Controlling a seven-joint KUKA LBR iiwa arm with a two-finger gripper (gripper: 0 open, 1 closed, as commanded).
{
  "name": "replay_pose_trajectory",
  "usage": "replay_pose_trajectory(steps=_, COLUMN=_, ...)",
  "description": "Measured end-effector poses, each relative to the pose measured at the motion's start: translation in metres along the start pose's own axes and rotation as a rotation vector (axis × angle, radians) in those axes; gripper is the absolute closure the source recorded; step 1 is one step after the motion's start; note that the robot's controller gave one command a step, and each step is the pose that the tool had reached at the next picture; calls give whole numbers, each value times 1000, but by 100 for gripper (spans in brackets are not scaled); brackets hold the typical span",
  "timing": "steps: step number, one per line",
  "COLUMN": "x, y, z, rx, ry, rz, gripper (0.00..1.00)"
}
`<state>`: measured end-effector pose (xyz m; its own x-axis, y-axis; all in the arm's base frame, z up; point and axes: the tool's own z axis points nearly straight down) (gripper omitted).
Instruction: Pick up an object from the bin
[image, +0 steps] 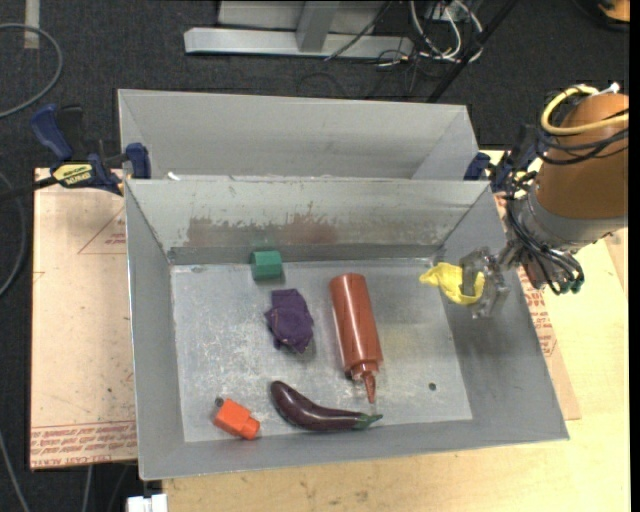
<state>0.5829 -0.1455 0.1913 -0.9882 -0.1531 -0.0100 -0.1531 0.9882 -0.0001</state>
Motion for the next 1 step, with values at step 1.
replay_pose_trajectory(steps=1, x=-1, y=-1, z=-38, rx=1, ry=-4, rz=0, gripper=100)
